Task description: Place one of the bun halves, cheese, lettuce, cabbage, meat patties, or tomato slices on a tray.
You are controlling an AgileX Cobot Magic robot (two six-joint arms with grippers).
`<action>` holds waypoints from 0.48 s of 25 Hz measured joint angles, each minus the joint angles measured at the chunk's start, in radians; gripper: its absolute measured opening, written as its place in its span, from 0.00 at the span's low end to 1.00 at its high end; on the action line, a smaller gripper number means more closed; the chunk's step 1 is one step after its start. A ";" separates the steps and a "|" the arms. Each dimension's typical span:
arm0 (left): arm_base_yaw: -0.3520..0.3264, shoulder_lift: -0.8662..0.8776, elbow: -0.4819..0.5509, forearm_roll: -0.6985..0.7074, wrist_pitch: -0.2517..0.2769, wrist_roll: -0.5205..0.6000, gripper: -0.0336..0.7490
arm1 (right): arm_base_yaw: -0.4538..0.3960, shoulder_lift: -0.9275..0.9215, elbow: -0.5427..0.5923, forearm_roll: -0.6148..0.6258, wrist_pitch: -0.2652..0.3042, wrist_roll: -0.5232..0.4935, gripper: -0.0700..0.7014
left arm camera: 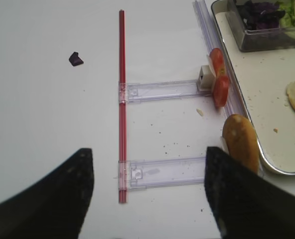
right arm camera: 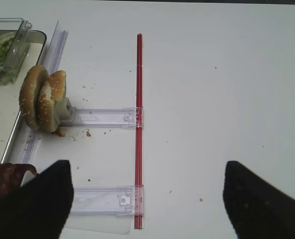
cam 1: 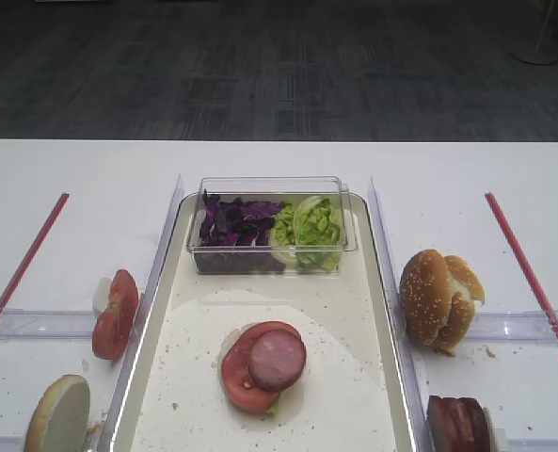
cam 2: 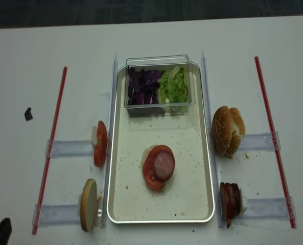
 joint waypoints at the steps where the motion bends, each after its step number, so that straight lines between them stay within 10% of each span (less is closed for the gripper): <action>1: 0.000 0.000 0.000 0.000 0.000 0.000 0.60 | 0.000 0.000 0.000 0.000 0.000 0.000 0.89; 12: 0.000 0.000 0.000 0.000 0.000 0.000 0.60 | 0.000 0.000 0.000 0.000 0.000 0.000 0.84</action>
